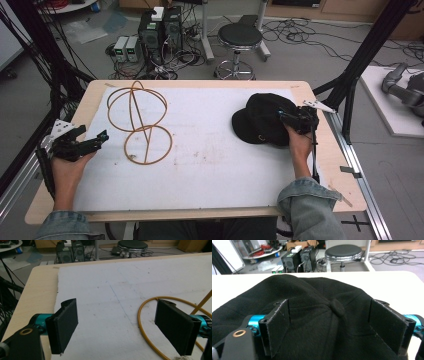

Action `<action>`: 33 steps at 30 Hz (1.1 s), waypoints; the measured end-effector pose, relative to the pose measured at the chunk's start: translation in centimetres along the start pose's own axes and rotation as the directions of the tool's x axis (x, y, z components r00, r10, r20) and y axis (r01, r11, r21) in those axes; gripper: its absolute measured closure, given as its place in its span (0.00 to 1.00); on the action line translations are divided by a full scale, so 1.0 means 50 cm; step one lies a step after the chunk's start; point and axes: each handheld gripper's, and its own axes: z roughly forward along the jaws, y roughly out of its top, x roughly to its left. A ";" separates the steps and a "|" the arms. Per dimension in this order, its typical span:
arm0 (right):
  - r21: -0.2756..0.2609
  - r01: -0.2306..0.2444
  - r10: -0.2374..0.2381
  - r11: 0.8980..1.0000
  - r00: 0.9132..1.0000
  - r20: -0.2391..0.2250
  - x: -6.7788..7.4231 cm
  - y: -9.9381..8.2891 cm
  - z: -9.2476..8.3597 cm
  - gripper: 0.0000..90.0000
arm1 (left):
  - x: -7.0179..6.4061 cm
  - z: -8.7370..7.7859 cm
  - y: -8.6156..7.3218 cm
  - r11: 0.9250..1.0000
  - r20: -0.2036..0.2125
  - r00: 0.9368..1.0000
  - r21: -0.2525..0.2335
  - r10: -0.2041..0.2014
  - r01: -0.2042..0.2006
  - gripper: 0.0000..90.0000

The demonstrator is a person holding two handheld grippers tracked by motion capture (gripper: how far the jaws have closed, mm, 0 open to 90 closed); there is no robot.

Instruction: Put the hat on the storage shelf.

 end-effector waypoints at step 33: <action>0.075 0.016 -0.019 0.997 0.999 0.028 0.022 -0.006 0.008 0.81 | 0.003 -0.004 0.002 1.000 -0.002 1.000 -0.011 -0.007 0.006 0.21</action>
